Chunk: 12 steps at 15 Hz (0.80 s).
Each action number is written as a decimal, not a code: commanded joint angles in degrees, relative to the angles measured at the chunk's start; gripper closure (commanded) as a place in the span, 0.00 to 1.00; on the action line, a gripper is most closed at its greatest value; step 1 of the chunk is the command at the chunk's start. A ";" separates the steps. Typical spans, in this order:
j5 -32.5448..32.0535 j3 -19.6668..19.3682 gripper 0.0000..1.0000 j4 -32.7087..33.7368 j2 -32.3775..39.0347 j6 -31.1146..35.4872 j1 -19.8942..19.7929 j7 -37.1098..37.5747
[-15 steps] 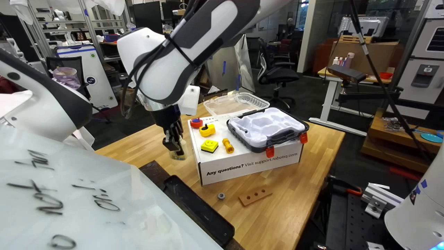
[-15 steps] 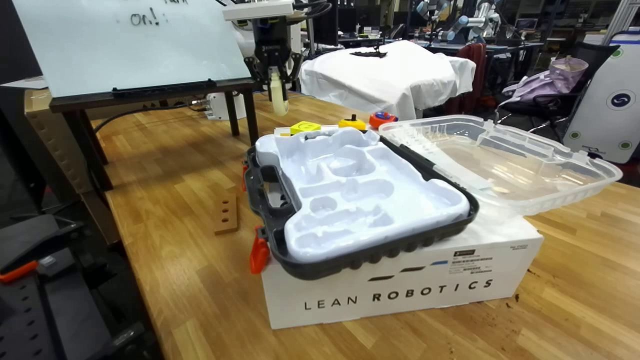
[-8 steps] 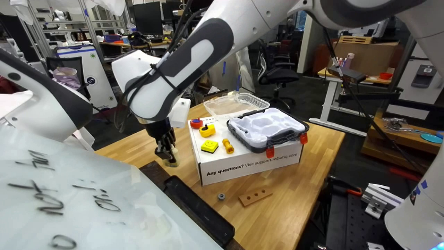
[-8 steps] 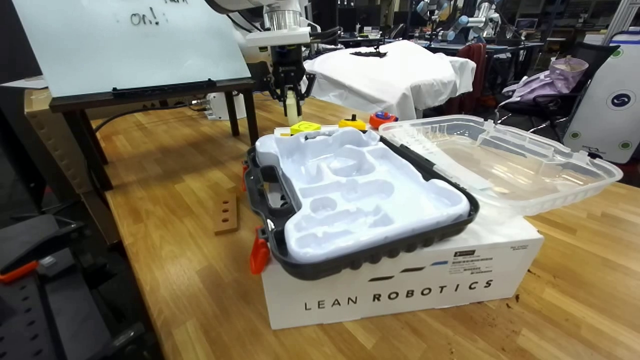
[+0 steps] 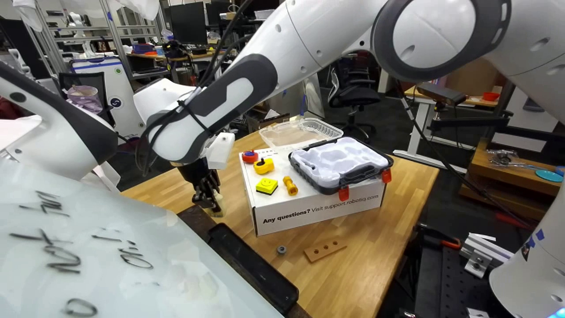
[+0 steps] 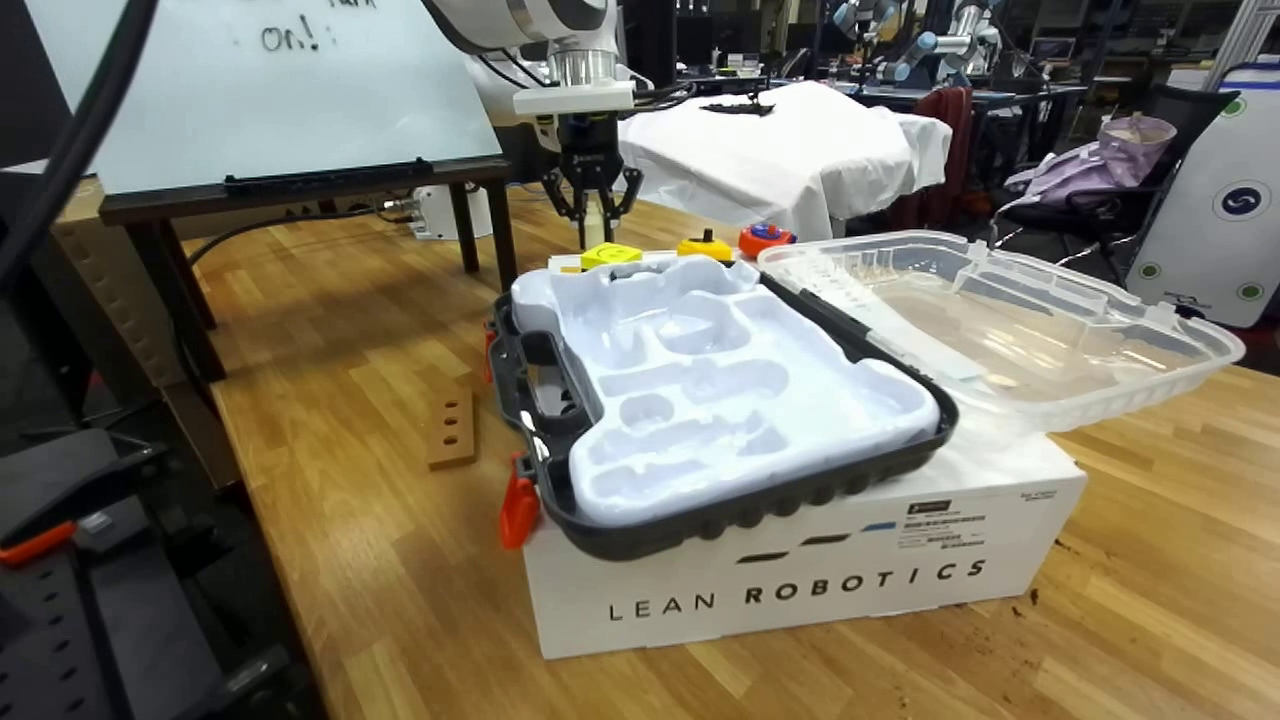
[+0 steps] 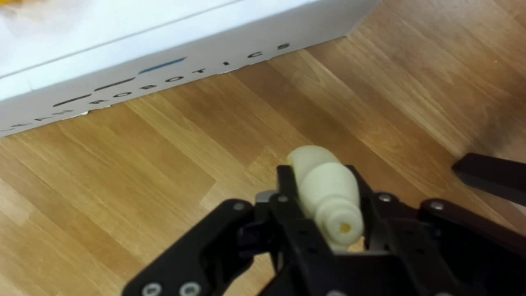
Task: Move the white bottle on the table backwards
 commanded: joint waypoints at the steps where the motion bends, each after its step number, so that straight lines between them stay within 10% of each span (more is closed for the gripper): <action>1: 0.27 -0.71 0.92 6.63 4.07 -5.09 0.80 -1.03; 12: 2.61 -0.23 0.92 13.61 9.67 -8.61 0.00 -1.09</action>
